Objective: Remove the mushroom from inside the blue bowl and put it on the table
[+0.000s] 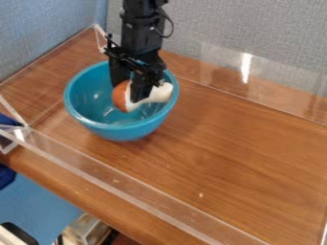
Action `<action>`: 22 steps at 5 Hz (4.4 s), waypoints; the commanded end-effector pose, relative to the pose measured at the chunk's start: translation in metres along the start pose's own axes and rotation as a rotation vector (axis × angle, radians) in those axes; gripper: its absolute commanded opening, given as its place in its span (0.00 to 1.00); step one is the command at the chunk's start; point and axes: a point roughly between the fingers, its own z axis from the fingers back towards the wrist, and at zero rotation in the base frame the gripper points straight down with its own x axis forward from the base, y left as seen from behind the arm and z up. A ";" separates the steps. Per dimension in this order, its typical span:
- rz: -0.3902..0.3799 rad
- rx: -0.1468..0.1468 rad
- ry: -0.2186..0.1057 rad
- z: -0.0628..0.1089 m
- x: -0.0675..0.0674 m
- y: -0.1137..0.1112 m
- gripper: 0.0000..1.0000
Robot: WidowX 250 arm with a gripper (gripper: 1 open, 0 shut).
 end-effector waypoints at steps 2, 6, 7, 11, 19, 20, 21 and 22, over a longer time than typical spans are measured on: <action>-0.010 0.031 -0.084 0.027 0.003 -0.004 0.00; -0.001 0.021 -0.073 0.019 0.006 -0.005 0.00; 0.002 0.018 -0.069 0.016 0.006 -0.005 0.00; 0.012 0.006 -0.051 0.005 0.009 -0.005 0.00; 0.005 0.016 -0.127 0.034 0.006 -0.010 0.00; -0.015 0.044 -0.202 0.070 0.002 -0.017 0.00; -0.047 0.058 -0.272 0.100 -0.005 -0.030 0.00; -0.104 0.058 -0.307 0.103 -0.009 -0.054 0.00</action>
